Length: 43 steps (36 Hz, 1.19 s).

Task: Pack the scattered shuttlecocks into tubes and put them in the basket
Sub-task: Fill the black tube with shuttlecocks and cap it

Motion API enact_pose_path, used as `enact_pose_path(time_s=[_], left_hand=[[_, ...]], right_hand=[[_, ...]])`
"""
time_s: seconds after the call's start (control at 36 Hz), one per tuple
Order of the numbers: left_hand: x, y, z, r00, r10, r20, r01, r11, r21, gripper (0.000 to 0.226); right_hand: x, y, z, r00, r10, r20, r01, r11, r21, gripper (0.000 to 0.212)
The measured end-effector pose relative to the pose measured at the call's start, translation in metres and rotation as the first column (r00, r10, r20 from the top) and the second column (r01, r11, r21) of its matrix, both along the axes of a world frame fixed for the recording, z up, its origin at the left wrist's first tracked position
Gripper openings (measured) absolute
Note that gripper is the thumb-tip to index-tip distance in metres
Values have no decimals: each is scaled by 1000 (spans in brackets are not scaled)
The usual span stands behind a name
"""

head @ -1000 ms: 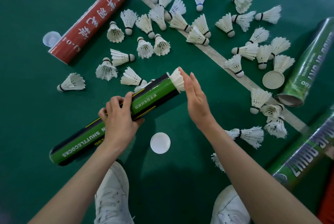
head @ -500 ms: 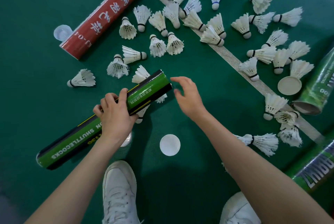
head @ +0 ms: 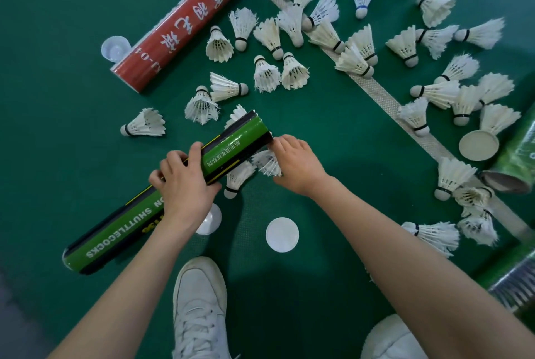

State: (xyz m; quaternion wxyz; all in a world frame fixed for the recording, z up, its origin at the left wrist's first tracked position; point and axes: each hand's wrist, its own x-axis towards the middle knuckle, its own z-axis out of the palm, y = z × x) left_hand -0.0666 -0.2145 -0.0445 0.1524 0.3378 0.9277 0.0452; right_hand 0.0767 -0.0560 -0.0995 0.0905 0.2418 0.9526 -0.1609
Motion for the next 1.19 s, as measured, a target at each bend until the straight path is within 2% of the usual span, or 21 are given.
enact_pose_path(time_s=[0.08,0.14,0.17,0.19,0.25,0.28,0.33,0.36,0.42,0.56,0.61,0.78,0.86,0.94,1.06,1.19], left_hand=[[4,-1,0,1000,-28,-13,28,1000,9,77],[6,-2,0,999,-49,-21,49,999,10,76],[8,-3,0,998,-61,-24,61,998,10,76],[10,-3,0,997,-72,-25,73,997,9,76],[14,-2,1,995,-95,-27,95,995,11,77],[17,-2,2,994,-105,-25,106,994,12,77],[23,0,3,992,-124,-20,124,992,12,78],[26,1,4,991,-133,-18,133,991,14,78],[32,5,7,988,-152,-20,153,988,24,79],[47,16,12,981,-193,-30,195,979,53,81],[52,21,14,978,-208,-30,209,975,75,81],[63,36,17,965,-261,-41,264,958,111,80],[66,40,20,957,-286,-43,289,950,120,81],[70,43,22,950,-312,-28,313,941,131,80],[73,46,22,952,-306,-7,303,939,161,82],[79,52,25,951,-310,-2,304,933,191,83]], right_hand=[[15,6,3,994,-111,2,111,993,-43,79],[29,10,5,960,-274,-66,262,953,-150,76],[37,12,7,908,-402,-123,367,901,-232,73],[44,13,13,811,-555,-184,477,810,-341,70],[54,16,26,508,-831,-225,591,526,-611,62],[58,17,35,362,-913,-189,563,376,-736,60],[65,19,51,161,-982,-94,367,148,-919,56],[67,20,58,106,-993,-52,254,77,-964,54],[69,21,70,76,-997,3,94,4,-996,51],[66,14,81,131,-991,41,44,-35,-998,42],[65,12,79,146,-989,33,65,-23,-998,43],[68,7,76,297,-954,-44,268,127,-955,64],[78,11,80,320,-941,-109,297,209,-932,59],[87,13,80,399,-895,-202,255,320,-912,47],[91,13,78,419,-881,-219,208,328,-921,57],[89,2,78,454,-868,-203,223,331,-917,58]])
